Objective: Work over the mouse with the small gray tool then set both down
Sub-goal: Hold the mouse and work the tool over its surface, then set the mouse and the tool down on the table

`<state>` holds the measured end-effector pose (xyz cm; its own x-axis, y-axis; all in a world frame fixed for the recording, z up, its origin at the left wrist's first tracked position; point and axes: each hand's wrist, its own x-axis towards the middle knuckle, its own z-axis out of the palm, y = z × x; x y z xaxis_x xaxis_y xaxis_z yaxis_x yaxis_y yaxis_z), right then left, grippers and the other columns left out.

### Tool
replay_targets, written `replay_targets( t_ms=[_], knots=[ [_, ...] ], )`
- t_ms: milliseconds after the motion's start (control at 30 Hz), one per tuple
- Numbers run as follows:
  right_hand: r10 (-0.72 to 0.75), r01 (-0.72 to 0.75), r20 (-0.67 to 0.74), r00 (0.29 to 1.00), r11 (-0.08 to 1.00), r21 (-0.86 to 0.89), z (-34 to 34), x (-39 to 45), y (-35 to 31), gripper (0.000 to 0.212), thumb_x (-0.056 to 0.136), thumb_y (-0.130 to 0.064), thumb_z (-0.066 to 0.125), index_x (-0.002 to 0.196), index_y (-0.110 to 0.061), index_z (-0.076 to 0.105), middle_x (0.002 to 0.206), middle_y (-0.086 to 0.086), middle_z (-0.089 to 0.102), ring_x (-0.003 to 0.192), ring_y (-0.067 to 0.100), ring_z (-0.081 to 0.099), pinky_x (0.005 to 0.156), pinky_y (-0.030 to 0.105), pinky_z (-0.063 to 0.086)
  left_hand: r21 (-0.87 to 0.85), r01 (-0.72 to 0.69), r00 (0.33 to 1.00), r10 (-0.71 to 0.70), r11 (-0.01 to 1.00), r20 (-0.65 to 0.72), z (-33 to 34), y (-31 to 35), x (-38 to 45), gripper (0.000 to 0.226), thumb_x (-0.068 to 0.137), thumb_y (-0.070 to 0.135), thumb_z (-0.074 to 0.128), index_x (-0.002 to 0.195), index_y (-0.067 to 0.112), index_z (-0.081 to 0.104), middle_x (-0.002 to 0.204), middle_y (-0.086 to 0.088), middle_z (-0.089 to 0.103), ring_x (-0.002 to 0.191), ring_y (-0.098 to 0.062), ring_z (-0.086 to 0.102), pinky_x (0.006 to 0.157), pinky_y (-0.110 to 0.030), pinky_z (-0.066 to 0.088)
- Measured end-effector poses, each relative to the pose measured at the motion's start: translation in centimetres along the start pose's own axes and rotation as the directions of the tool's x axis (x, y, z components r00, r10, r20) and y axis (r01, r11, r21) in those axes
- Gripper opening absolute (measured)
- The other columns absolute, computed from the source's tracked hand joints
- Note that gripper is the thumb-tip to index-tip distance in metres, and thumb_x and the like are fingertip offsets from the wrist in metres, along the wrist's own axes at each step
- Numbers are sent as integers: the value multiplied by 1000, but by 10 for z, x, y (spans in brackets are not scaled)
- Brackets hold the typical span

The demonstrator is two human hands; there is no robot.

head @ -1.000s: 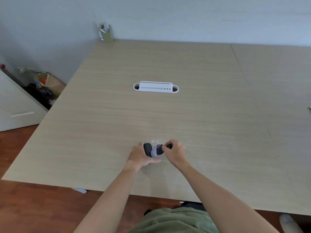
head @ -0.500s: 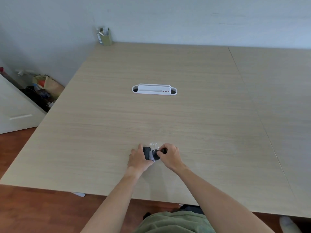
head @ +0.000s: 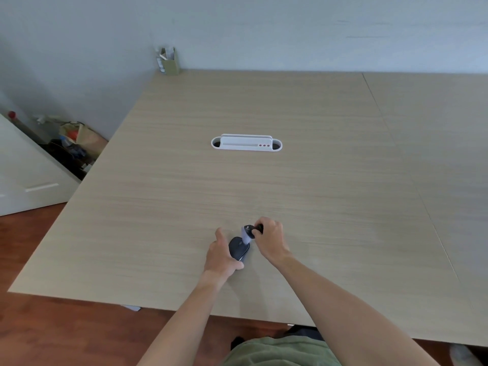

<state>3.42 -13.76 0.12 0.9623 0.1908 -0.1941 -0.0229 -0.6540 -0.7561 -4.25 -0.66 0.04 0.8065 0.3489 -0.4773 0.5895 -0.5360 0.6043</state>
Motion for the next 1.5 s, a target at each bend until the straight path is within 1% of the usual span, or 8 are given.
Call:
replay_targets(
  t_ms=[133, 333, 467, 700, 800, 1033, 1167, 1500],
  knots=[
    [-21, 13, 92, 995, 996, 84, 9, 4, -14, 4, 79, -8, 65, 76, -8, 68, 72, 3, 67, 66, 15, 57, 54, 15, 39, -6, -53, 998, 52, 999, -32, 0, -2, -3, 94, 54, 11, 86, 129, 19, 29, 109, -5, 58, 97, -25, 57, 71, -34, 54],
    [22, -14, 86, 996, 996, -91, 10, 7, -2, 10, 83, -2, 50, 77, -8, 57, 81, 8, 62, 66, 23, 53, 55, 33, 42, -4, -51, 999, 51, 999, -12, 1, -6, -6, 89, 55, 14, 83, 124, 24, 26, 90, -6, 63, 83, -28, 65, 60, -35, 53],
    [17, -20, 75, 997, 999, 40, 10, 9, -4, 6, 74, -7, 63, 71, -10, 68, 70, 1, 66, 65, 16, 56, 50, 9, 38, -40, -62, 998, 62, 997, -7, 2, -8, -6, 98, 53, 15, 85, 132, 23, 27, 97, 0, 61, 85, -20, 63, 57, -23, 48],
    [1, 0, -17, 1000, 1000, 30, -2, 0, 8, 7, 77, -8, 59, 71, -6, 61, 67, 6, 62, 58, 17, 50, 56, 36, 44, -59, -51, 999, 50, 997, -19, 3, -13, -3, 94, 49, 20, 86, 126, 22, 33, 89, 1, 62, 76, -13, 61, 53, -20, 45],
    [-44, 42, 45, 998, 998, 41, -3, -13, 12, 4, 75, -8, 63, 70, -8, 63, 63, -2, 60, 57, 9, 49, 55, 23, 38, -58, -56, 997, 53, 997, -53, 7, -14, -5, 83, 53, 25, 86, 121, 21, 39, 94, 3, 61, 83, -15, 62, 58, -20, 47],
    [-3, 12, -86, 996, 994, 109, -11, -27, 12, 7, 80, -10, 64, 74, -8, 62, 65, -1, 61, 57, 14, 52, 54, 27, 42, -5, -133, 988, 132, 991, -80, 16, -13, -10, 66, 60, 42, 84, 111, 18, 49, 100, 3, 60, 90, -17, 58, 68, -24, 47],
    [73, -105, 157, 985, 973, 207, -10, -32, 17, 3, 75, -12, 69, 72, -13, 69, 60, -4, 63, 54, 12, 58, 57, 24, 47, 56, -183, 979, 187, 982, -85, 22, -19, -16, 75, 64, 32, 76, 130, 24, 43, 111, 4, 58, 107, -20, 52, 87, -30, 49],
    [12, -4, -125, 992, 998, 64, -8, -33, 46, 18, 78, -18, 65, 66, -23, 54, 58, -9, 55, 56, 6, 49, 53, 15, 39, 152, -190, 982, 188, 970, 23, 10, -16, -6, 85, 62, 31, 74, 141, 25, 43, 110, 2, 61, 103, -21, 58, 80, -22, 47]
  ],
)
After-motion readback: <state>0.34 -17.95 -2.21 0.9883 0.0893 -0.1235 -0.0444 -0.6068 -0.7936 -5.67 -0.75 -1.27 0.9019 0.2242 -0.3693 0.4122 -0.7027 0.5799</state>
